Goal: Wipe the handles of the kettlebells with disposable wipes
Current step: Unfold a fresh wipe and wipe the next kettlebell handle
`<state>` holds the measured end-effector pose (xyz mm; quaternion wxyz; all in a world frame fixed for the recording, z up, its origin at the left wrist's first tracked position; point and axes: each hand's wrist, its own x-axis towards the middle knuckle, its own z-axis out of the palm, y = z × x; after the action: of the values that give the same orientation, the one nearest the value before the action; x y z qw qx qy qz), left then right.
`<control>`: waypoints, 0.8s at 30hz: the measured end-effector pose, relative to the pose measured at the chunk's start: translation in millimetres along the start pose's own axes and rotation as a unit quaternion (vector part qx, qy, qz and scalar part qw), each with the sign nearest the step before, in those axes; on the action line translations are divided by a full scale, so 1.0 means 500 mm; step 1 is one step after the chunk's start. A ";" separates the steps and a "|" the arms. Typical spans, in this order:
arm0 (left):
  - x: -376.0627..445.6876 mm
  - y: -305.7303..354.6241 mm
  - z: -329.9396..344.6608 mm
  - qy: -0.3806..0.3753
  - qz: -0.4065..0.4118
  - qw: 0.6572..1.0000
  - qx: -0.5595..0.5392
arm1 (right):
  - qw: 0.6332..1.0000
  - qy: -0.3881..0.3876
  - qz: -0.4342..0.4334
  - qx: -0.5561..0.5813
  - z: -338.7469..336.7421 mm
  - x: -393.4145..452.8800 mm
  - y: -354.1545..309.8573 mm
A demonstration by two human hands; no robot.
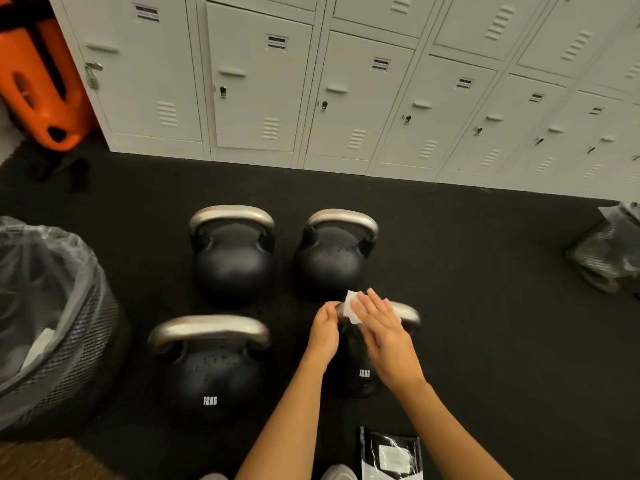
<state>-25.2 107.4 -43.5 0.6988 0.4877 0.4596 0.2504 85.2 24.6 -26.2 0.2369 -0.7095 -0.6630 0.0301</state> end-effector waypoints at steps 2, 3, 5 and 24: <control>0.000 0.002 0.001 0.004 0.001 1.000 0.008 | 1.000 -0.013 -0.020 -0.001 0.002 0.004 -0.006; 0.000 0.003 -0.001 0.003 0.000 1.000 0.010 | 0.999 -0.024 -0.034 -0.006 -0.001 0.001 -0.003; 0.001 0.003 -0.005 -0.001 0.000 1.000 0.014 | 0.997 -0.038 -0.059 -0.017 -0.016 -0.013 0.013; 0.012 -0.011 -0.029 -0.041 0.004 0.999 0.021 | 0.985 -0.029 0.132 0.103 -0.087 0.060 0.014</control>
<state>-35.7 116.4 -52.3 0.7054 0.5141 0.4337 0.2235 111.0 40.2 17.9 0.2835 -0.7613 -0.5636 0.1497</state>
